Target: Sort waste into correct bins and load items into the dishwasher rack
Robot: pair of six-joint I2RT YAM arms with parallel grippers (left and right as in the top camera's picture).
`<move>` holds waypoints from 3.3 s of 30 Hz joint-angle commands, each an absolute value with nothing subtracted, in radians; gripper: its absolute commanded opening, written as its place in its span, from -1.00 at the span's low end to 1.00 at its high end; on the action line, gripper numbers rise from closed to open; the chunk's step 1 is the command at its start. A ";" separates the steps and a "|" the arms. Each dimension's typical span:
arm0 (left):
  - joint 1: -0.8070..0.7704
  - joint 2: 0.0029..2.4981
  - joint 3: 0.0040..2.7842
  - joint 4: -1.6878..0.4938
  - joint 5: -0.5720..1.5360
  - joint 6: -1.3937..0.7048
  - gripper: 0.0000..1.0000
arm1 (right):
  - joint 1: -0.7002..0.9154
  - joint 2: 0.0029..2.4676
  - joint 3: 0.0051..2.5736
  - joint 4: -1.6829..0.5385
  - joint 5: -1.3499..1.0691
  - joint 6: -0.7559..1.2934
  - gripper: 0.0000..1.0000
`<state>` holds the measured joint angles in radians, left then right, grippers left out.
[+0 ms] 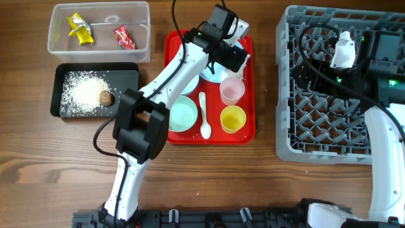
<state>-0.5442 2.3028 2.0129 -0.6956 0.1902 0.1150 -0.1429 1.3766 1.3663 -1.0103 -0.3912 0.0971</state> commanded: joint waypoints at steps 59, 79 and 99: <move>-0.005 2.143 2.011 -0.763 0.011 0.015 0.89 | -0.144 1.373 1.383 -1.013 -0.359 0.081 0.72; -0.255 2.143 2.011 -1.126 0.093 -0.140 0.71 | 0.149 1.625 1.383 -0.774 -0.505 0.165 0.60; -0.400 2.206 2.010 -1.227 -0.009 -0.246 0.37 | 0.093 1.432 1.383 -0.908 -0.277 0.152 0.65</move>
